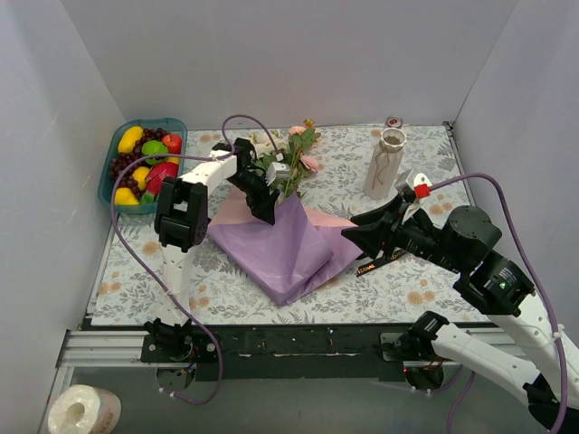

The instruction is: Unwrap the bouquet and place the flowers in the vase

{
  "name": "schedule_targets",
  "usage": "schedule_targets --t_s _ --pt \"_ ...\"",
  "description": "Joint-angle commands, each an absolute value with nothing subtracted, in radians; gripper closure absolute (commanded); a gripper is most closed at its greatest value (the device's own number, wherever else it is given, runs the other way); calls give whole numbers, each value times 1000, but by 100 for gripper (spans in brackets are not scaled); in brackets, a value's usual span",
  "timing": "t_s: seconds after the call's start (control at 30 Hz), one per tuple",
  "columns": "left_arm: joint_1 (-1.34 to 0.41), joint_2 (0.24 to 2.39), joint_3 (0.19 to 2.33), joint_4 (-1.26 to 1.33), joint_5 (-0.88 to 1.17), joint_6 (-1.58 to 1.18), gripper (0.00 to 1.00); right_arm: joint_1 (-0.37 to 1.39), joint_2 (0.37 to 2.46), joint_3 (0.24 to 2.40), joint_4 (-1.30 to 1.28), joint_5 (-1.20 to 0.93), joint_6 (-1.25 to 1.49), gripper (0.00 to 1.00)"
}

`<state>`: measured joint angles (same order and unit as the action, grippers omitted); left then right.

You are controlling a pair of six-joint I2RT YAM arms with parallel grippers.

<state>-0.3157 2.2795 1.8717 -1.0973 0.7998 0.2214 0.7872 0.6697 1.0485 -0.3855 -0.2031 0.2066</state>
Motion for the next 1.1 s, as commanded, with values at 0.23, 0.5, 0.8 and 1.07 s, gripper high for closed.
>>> schedule_targets --t_s 0.23,0.5,0.8,1.07 --pt "-307 2169 1782 -795 812 111 24 785 664 1020 -302 -248 225 52" --pt "-301 2207 1833 -860 838 115 30 787 667 1028 -316 -236 222 53" --pt "-288 2195 1874 -1031 896 173 67 785 649 1022 -314 -201 225 55" --pt "-287 2244 1976 -1184 949 218 100 787 638 1022 -324 -190 227 58"
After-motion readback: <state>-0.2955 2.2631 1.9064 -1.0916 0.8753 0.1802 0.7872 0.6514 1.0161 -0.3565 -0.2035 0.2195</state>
